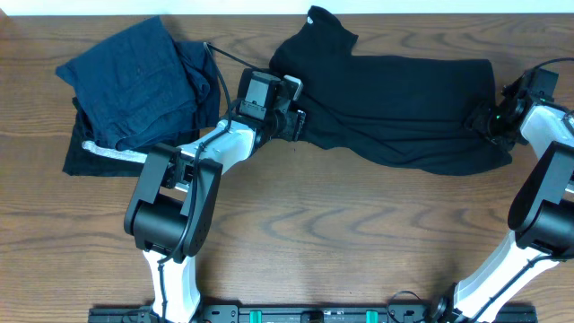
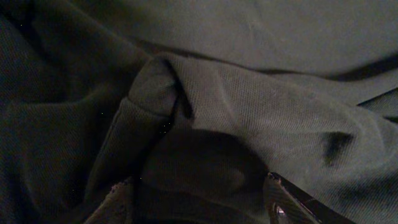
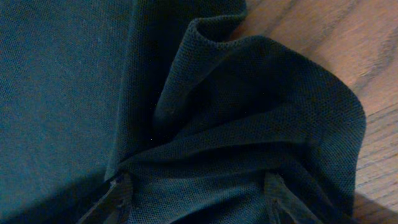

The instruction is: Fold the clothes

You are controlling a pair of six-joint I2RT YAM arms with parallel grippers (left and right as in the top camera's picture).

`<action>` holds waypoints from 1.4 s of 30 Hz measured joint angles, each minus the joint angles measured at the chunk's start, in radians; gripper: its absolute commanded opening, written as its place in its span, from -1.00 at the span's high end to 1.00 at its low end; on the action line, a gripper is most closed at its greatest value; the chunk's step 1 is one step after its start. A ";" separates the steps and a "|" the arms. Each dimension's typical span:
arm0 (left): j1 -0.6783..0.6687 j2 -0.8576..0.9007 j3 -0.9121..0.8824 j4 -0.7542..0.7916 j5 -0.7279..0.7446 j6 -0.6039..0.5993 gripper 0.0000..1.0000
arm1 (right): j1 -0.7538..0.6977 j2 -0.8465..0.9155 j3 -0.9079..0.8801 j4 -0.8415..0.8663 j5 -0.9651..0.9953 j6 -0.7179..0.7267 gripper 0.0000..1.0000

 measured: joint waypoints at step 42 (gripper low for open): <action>0.001 -0.172 0.000 -0.048 0.016 -0.073 0.77 | -0.009 -0.047 0.138 -0.513 0.051 -0.085 -0.56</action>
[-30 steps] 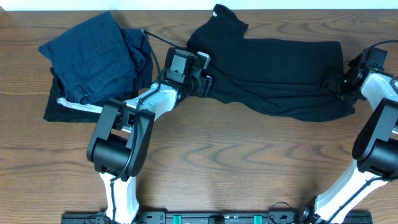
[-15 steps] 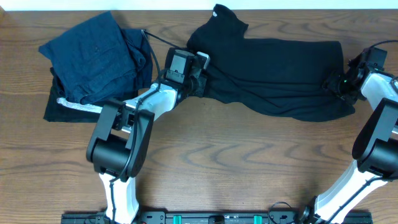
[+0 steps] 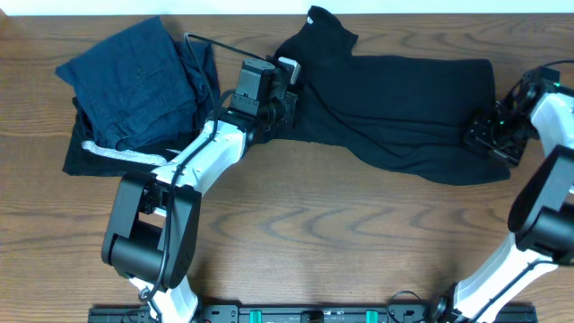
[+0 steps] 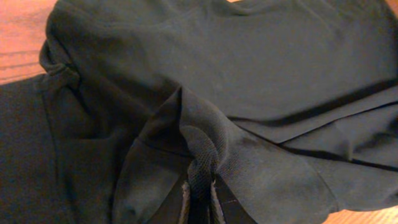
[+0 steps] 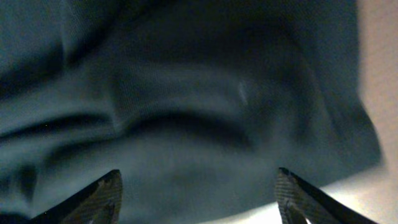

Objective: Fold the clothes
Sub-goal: 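Pull the shirt's right end rightward and down with the right gripper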

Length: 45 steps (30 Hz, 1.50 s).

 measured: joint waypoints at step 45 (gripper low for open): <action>0.000 0.000 0.000 -0.022 0.035 -0.006 0.77 | -0.131 -0.069 -0.193 0.121 -0.006 0.230 0.98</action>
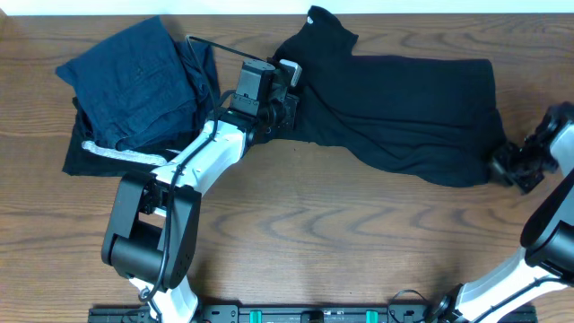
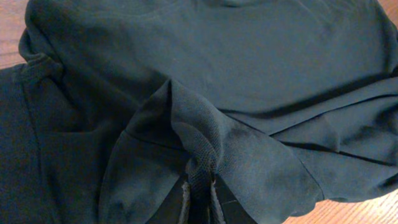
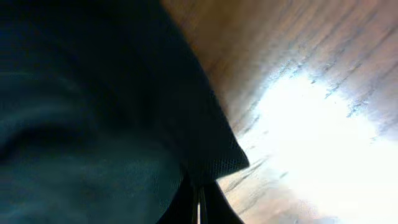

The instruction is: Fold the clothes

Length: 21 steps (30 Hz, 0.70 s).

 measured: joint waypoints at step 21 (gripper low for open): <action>0.000 0.000 0.000 -0.050 0.000 0.000 0.77 | 0.224 0.042 0.132 0.364 0.033 0.040 0.98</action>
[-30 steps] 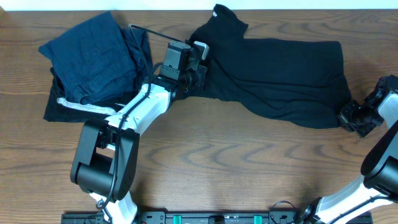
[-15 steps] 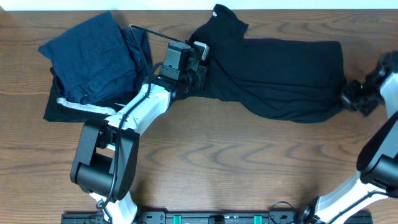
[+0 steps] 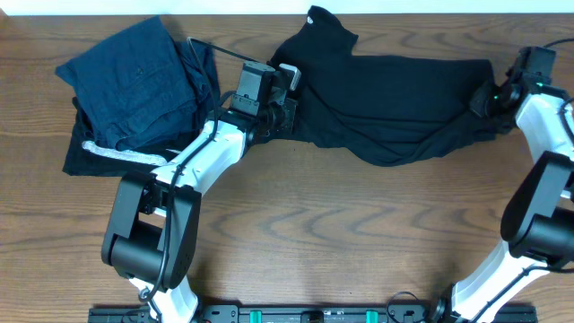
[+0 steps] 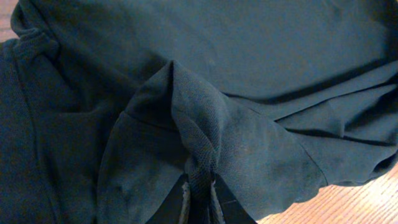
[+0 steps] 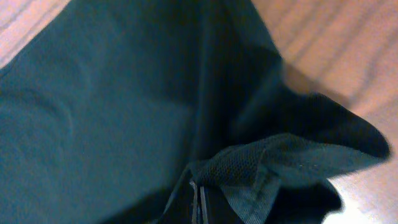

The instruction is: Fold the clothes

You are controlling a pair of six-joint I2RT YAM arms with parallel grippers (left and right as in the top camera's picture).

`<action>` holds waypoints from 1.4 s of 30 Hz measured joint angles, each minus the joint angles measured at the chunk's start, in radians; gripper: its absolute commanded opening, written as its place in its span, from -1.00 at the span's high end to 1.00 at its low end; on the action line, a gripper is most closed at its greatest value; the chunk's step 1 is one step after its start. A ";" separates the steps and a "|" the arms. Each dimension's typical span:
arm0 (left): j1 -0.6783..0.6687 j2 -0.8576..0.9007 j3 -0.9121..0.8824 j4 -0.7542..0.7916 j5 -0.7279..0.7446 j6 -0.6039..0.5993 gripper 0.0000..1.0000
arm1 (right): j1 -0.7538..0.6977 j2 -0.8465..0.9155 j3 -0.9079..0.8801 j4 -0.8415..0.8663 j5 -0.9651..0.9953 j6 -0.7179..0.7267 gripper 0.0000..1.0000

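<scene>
A black shirt lies spread across the far middle of the table, its collar at the back. My left gripper is shut on a pinched fold of the shirt's left edge. My right gripper is shut on the shirt's right hem corner, held over the garment's right end. The lower right part of the shirt is drawn up toward the back, leaving a curved front edge.
A pile of dark blue clothes sits at the far left, over a black piece with a white stripe. Bare wooden tabletop fills the front half. A black cable runs behind the left arm.
My right gripper has moved from the shirt's front right corner on the table up to the far right end, carrying the hem with it. The left gripper stays where it was.
At first both grippers were open, pressed against the shirt's left and right ends. Then the left had shut on a fold at the left edge while the right was still open. Then the right had shut on the front right hem corner, which now sits folded toward the back.
</scene>
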 measured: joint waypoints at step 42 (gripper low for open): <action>0.000 0.000 0.000 -0.002 0.000 0.000 0.75 | -0.148 0.012 0.004 -0.076 -0.440 -0.418 0.49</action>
